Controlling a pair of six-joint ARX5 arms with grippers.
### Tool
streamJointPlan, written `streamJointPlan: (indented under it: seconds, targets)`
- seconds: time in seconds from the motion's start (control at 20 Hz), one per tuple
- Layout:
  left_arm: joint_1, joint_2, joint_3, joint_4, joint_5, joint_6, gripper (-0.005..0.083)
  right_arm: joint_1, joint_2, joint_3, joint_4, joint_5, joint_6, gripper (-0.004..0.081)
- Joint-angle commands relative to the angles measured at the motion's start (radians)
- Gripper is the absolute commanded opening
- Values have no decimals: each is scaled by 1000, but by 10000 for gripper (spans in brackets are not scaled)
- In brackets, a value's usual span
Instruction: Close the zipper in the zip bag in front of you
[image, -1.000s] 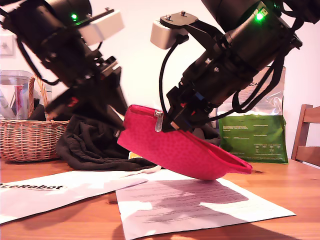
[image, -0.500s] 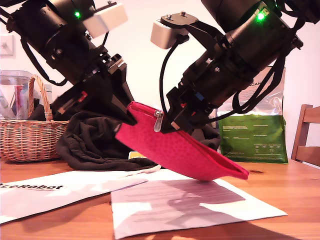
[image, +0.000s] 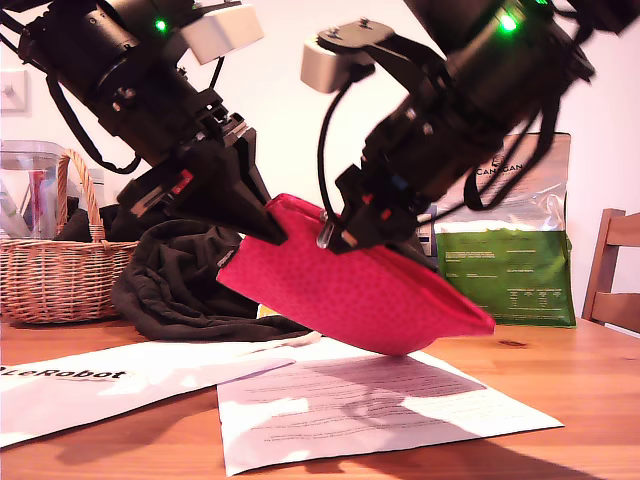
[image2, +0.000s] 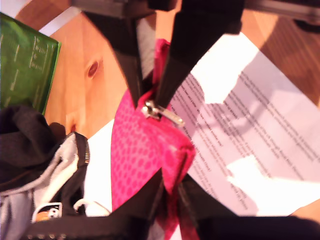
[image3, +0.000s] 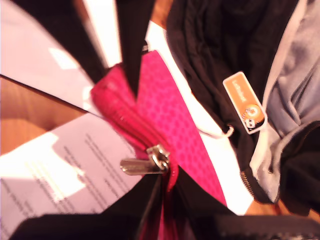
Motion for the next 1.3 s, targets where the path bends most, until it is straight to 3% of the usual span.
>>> streamJointPlan:
  seconds: [0.0, 0.2, 0.35, 0.4, 0.6, 0.7, 0.9, 1.1, 1.25]
  targets:
    - [-15, 13, -3, 6, 6, -13, -19, 4, -50, 33, -30, 6, 6, 64]
    - [-13, 13, -3, 8, 1, -23, -19, 4, -136, 51, -194, 6, 8, 201]
    - [-13, 13, -3, 10, 2, -23, -19, 4, -222, 51, -274, 7, 50, 212]
    - [-13, 13, -3, 10, 2, -23, -19, 4, -254, 53, -300, 6, 104, 212]
    - [-13, 9, 0, 13, 10, -56, -19, -3, -334, 113, -474, -77, 584, 210]
    - [-13, 8, 16, 12, 8, -66, -19, -27, -332, 140, -531, -123, 742, 210]
    - [-13, -27, 53, 10, 0, -68, -19, -41, -303, 143, -529, -257, 906, 210]
    - [-13, -58, 55, -14, -14, -68, -19, -111, -249, 143, -517, -477, 1051, 210]
    - [-14, -89, 58, -14, -14, -63, -19, -152, -236, 143, -501, -510, 1054, 210]
